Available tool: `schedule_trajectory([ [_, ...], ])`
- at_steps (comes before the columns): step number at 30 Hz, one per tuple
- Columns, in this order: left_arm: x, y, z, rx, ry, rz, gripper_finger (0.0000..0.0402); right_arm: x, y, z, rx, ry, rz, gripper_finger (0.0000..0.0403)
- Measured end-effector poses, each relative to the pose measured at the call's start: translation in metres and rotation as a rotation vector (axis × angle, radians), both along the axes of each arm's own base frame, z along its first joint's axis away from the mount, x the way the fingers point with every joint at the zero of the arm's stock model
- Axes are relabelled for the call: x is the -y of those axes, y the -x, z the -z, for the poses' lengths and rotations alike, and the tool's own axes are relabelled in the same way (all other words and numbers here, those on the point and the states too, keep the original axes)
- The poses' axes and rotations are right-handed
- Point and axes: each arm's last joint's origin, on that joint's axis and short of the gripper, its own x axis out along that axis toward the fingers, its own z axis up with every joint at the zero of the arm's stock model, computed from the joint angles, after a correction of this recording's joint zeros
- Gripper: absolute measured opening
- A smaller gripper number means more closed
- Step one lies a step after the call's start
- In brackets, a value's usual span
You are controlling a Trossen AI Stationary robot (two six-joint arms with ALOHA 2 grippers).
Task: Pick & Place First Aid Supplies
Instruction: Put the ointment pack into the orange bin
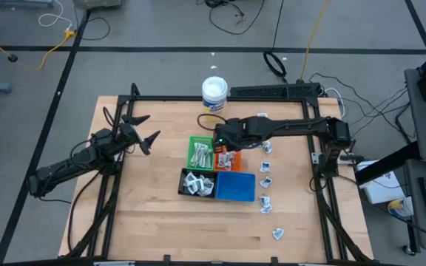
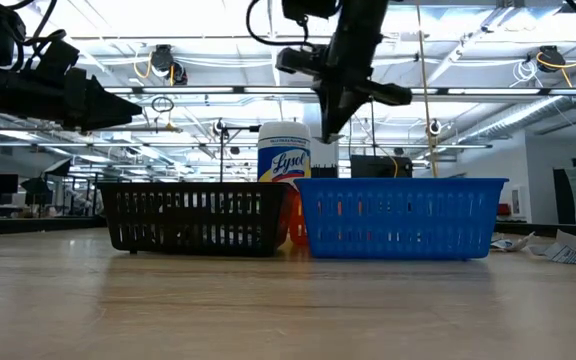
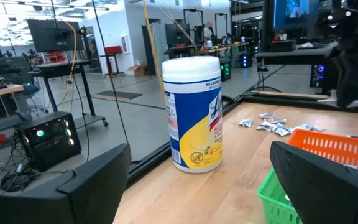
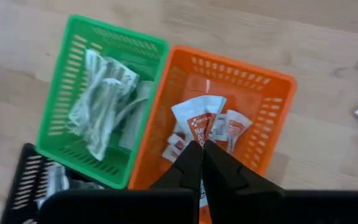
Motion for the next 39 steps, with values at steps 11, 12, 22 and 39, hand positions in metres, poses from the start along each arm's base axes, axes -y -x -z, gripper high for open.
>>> schedule_trajectory([
  [11,0.000,0.000,0.000,-0.001,0.000,0.000,0.0392,-0.012,-0.025,0.057,-0.088,-0.073,-0.084,0.0000],
  [12,0.000,0.000,0.000,-0.001,0.001,0.000,0.0392,-0.013,-0.026,0.061,-0.095,-0.076,-0.089,0.0000],
  [22,0.000,0.000,0.000,0.000,0.000,0.000,0.0392,-0.012,-0.034,0.080,-0.090,-0.092,-0.123,0.0001],
  [39,0.000,0.000,0.000,0.000,0.000,0.000,0.0392,-0.011,-0.036,0.077,-0.076,-0.084,-0.308,0.0155],
])
